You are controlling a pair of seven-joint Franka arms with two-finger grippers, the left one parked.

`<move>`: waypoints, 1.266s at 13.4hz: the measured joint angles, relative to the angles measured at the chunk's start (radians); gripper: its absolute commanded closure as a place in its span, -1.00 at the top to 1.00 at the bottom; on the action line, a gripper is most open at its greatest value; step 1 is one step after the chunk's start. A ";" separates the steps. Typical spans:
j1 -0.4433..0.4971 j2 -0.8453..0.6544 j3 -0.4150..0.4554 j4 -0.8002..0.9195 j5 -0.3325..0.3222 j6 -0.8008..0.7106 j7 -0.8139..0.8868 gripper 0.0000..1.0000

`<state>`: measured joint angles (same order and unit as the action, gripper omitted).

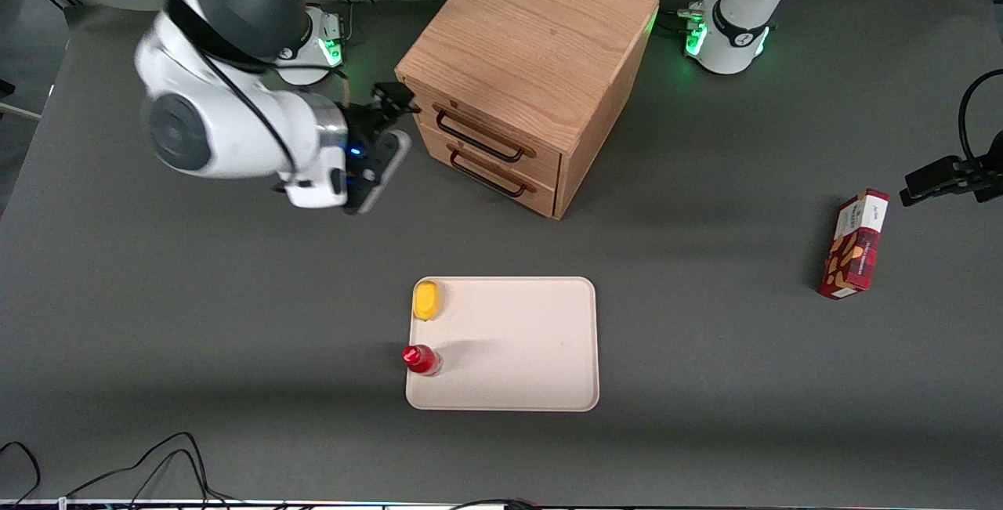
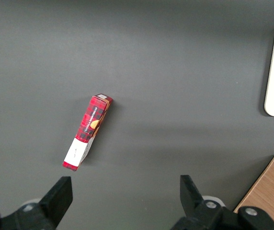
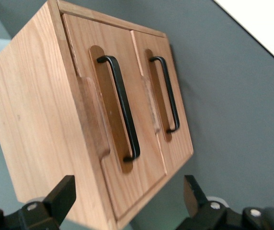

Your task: Open upper drawer

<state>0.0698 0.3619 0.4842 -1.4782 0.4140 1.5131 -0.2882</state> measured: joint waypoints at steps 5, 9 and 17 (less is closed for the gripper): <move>0.020 0.126 0.072 0.000 -0.071 0.096 -0.038 1.00; 0.022 0.142 0.101 -0.019 -0.113 0.149 -0.052 1.00; 0.023 0.142 0.126 -0.090 -0.134 0.220 -0.061 1.00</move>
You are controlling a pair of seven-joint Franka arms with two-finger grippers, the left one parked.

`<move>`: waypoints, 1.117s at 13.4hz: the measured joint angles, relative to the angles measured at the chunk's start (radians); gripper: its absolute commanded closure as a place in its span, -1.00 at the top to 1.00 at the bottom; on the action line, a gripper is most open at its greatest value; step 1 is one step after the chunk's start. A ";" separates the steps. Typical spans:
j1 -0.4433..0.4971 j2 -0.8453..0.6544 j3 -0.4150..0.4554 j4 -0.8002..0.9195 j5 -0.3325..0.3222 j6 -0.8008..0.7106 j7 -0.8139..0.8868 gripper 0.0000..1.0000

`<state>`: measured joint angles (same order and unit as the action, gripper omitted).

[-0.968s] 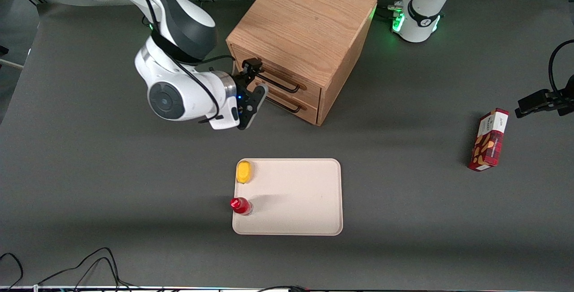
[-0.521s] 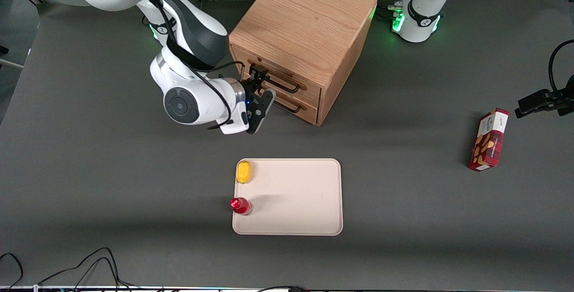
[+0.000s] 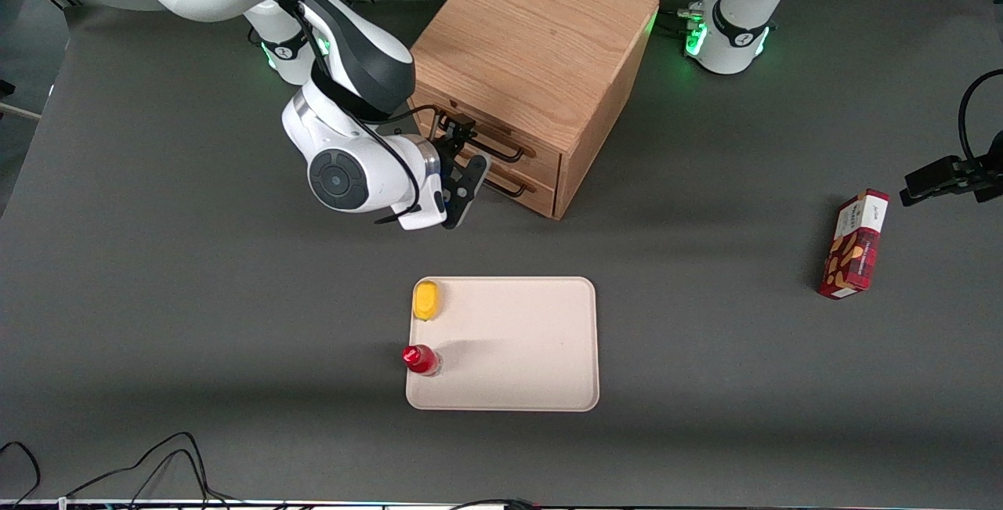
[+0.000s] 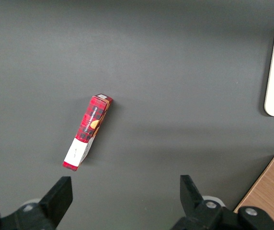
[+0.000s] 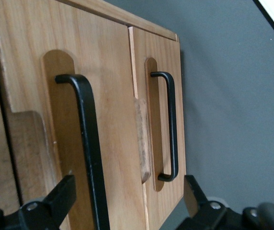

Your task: Open upper drawer

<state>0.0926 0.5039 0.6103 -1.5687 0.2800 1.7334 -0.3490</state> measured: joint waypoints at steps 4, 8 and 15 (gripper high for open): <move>0.000 0.000 0.004 -0.022 -0.005 0.018 0.000 1.00; -0.001 0.001 0.004 -0.029 -0.026 0.039 0.000 1.00; -0.018 0.066 -0.018 0.040 -0.055 0.071 -0.003 1.00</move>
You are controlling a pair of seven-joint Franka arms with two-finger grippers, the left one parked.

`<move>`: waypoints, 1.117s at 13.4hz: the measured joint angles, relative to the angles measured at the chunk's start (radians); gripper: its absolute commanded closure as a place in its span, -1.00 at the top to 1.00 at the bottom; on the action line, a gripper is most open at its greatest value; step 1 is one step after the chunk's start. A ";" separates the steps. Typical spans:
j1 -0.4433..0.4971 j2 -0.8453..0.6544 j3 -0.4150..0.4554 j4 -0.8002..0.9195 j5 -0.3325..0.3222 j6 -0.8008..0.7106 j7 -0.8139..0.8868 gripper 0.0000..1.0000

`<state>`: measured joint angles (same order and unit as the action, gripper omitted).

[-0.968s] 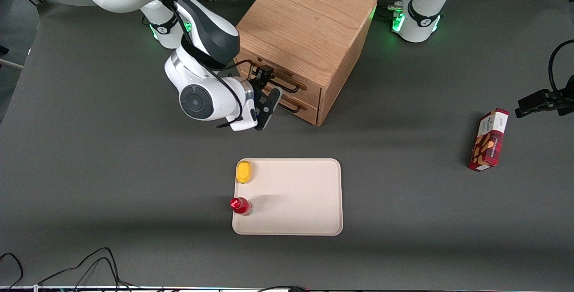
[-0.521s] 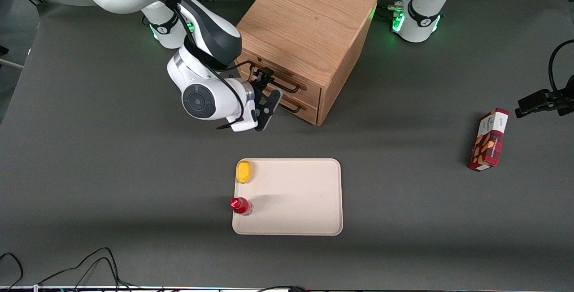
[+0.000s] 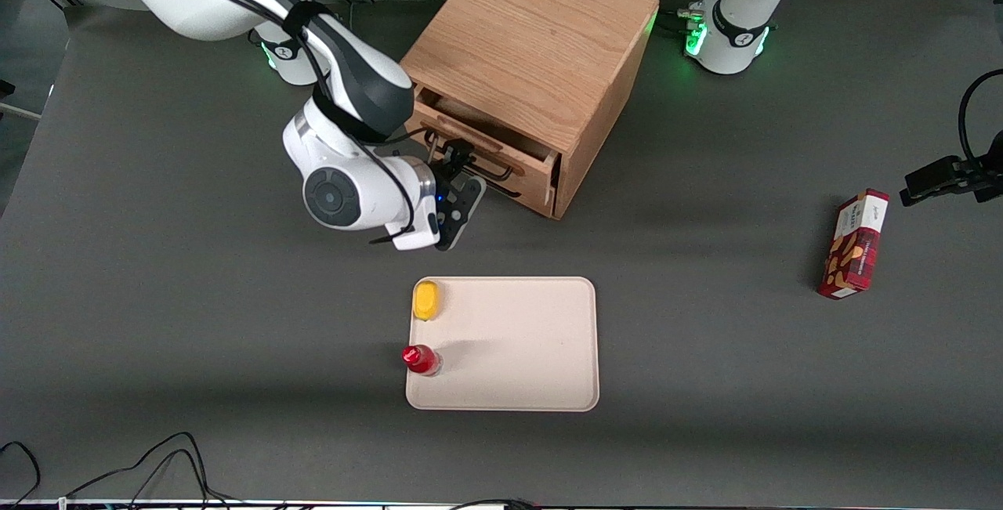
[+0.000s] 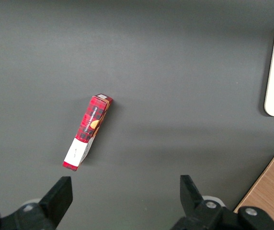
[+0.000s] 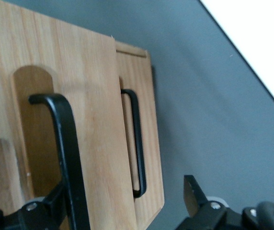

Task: Open upper drawer
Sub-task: 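Pull the upper drawer outward from the cabinet with the right gripper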

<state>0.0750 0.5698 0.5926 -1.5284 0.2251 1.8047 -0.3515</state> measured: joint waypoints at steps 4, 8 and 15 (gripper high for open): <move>-0.012 0.033 -0.041 0.059 -0.009 -0.009 -0.022 1.00; -0.015 0.059 -0.081 0.135 -0.009 -0.076 -0.048 1.00; -0.015 0.141 -0.114 0.245 -0.009 -0.084 -0.062 1.00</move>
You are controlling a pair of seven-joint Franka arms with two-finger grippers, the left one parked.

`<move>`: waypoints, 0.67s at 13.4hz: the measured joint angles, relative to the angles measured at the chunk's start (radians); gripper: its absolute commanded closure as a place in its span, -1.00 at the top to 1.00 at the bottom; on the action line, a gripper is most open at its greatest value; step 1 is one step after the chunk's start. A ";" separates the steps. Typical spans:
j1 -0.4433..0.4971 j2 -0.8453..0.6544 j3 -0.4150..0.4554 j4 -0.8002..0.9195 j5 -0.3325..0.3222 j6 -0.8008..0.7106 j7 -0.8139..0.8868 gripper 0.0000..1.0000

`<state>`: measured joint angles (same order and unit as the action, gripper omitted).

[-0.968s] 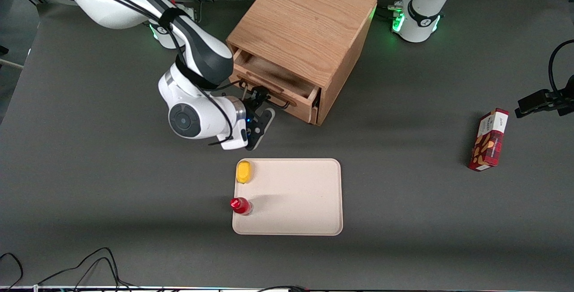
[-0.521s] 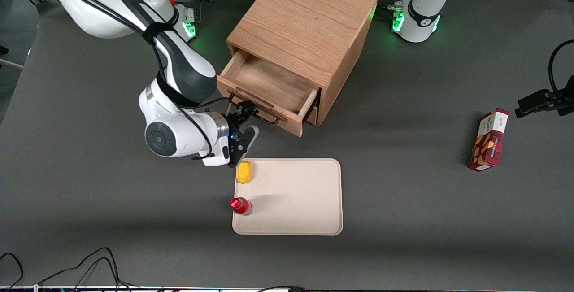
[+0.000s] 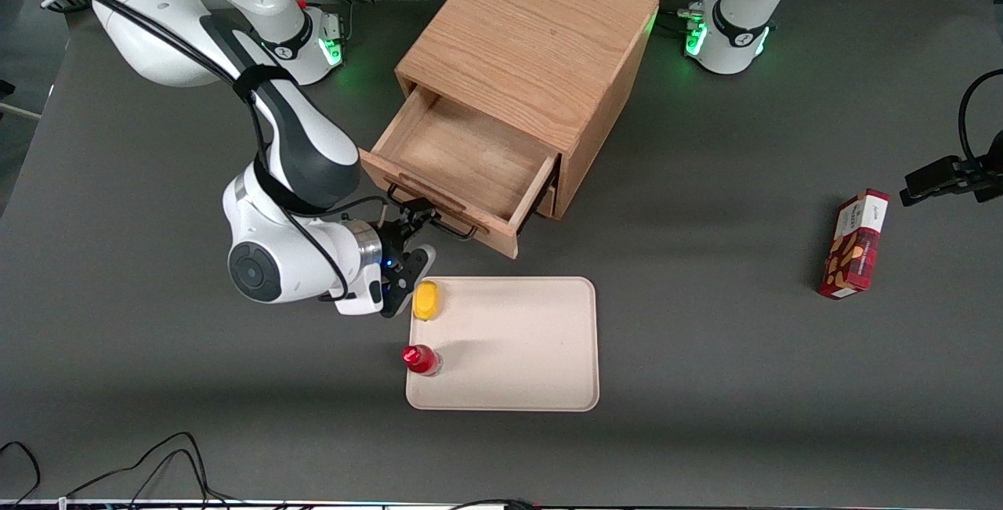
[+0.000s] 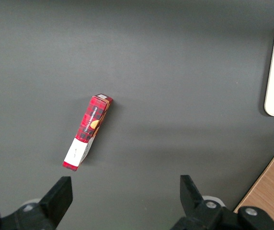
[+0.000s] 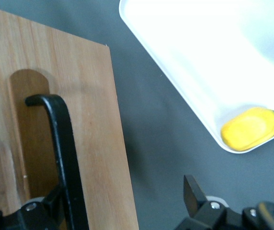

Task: Open upper drawer
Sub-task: 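Pull the upper drawer outward from the cabinet with the right gripper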

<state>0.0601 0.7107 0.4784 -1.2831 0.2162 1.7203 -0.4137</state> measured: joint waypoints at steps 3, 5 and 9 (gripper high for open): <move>0.000 0.025 -0.025 0.051 0.000 -0.002 -0.012 1.00; 0.000 0.030 -0.044 0.076 0.000 -0.011 -0.025 1.00; -0.002 0.042 -0.093 0.146 -0.001 -0.056 -0.068 1.00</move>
<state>0.0579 0.7527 0.3853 -1.1375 0.2151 1.6645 -0.4817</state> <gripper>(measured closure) 0.000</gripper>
